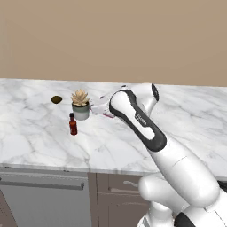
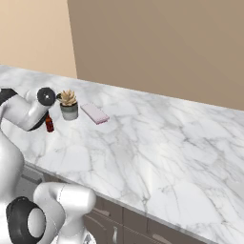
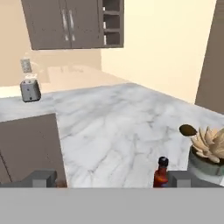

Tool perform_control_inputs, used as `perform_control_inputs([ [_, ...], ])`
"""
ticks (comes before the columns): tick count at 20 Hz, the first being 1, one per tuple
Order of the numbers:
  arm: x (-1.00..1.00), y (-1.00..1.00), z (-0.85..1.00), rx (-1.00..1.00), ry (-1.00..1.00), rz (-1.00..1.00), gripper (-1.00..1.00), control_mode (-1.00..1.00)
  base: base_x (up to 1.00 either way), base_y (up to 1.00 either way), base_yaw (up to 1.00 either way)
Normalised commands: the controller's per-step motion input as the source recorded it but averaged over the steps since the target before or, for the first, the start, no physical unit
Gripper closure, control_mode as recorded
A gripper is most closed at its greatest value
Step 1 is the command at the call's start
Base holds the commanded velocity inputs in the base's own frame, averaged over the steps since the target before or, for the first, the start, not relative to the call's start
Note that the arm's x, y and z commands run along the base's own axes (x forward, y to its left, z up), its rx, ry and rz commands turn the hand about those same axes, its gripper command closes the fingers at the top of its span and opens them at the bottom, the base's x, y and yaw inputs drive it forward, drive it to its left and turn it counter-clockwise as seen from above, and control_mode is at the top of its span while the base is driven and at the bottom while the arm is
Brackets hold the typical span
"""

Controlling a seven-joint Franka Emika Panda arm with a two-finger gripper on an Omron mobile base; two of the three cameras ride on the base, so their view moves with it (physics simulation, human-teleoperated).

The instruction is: Move the condiment bottle and mayonnaise from the cabinet to the dining counter.

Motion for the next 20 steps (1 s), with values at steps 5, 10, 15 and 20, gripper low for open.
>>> perform_control_inputs([
  [5,-0.25,-0.59,0.69,-0.21,0.44,-0.35,-1.00,-1.00,0.00,0.00,0.00],
  [10,-0.34,-0.82,0.18,-0.26,0.26,-0.32,-1.00,-1.00,0.00,0.00,0.00],
  [15,-0.46,-0.90,-0.25,-0.19,0.06,-0.27,-1.00,-1.00,0.00,0.00,0.00],
  [20,-0.66,-0.70,-0.64,-0.05,0.00,-0.22,-1.00,-1.00,0.00,0.00,0.00],
])
